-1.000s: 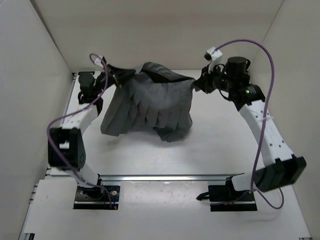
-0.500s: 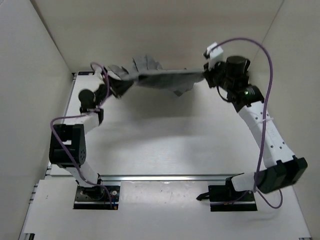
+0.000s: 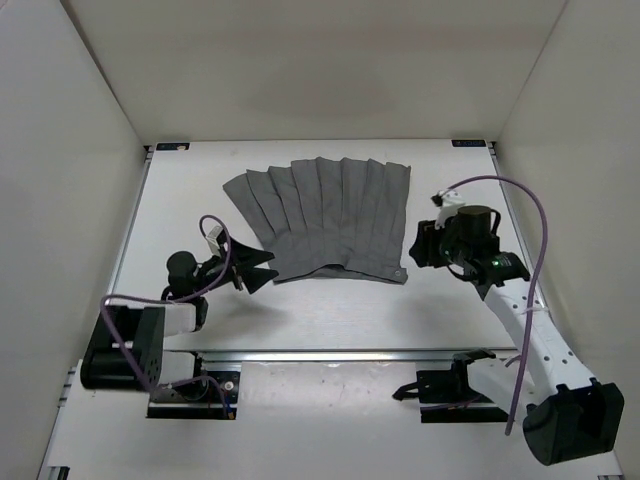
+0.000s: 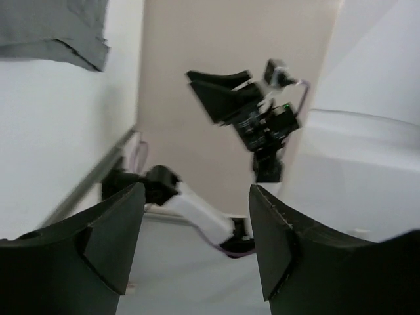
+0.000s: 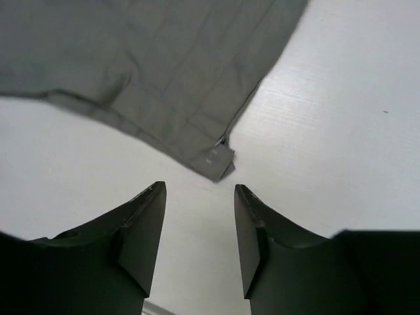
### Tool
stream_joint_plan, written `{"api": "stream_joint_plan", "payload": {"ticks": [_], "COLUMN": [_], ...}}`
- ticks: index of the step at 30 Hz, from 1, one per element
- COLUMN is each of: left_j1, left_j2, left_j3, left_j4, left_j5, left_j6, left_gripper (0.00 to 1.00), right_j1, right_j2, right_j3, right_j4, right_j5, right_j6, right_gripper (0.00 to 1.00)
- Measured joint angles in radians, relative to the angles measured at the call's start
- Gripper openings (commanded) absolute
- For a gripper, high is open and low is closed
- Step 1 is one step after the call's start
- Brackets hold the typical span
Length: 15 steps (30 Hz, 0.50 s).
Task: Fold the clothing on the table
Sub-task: Flatten the skirt out, then fold the skirt
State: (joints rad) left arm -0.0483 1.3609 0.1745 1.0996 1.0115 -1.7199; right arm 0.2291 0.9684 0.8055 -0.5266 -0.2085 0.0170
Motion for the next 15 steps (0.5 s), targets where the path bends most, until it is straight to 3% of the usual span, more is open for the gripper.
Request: {"api": "stream_joint_plan", "payload": {"ticks": [4,7,11,13,15], "left_j1": [0.014,0.005,-0.043,-0.067,-0.082], "left_j2": [-0.119,-0.103,-0.083,-0.074,-0.061], "left_j3": [0.045,0.140,0.197,0.215,0.222], "left_j4": [-0.341,-0.633,-0.854,-0.958,-1.021], "left_j5": [-0.039,-0.143,-0.292,-0.378,-0.447], "left_j6": [0.277,0.500,0.684,0.761,0.813], "left_gripper": [0.76,0.75,0.75,0.76,0.75], "right_j1": [-0.098,-0.105,-0.106,-0.107,-0.108], "right_j2": [0.009,0.092,0.175,0.198,0.216], "right_j3": [-0.046,-0.082,-0.134,-0.152,-0.161], "right_j4": [0.083,0.122,0.163,0.179,0.197], "right_j5": [-0.068,-0.094,-0.124,-0.131,-0.136], "right_j6": [0.116,0.186,0.262,0.299,0.325], "right_gripper": [0.33,0.30,0.23,0.26,0.42]}}
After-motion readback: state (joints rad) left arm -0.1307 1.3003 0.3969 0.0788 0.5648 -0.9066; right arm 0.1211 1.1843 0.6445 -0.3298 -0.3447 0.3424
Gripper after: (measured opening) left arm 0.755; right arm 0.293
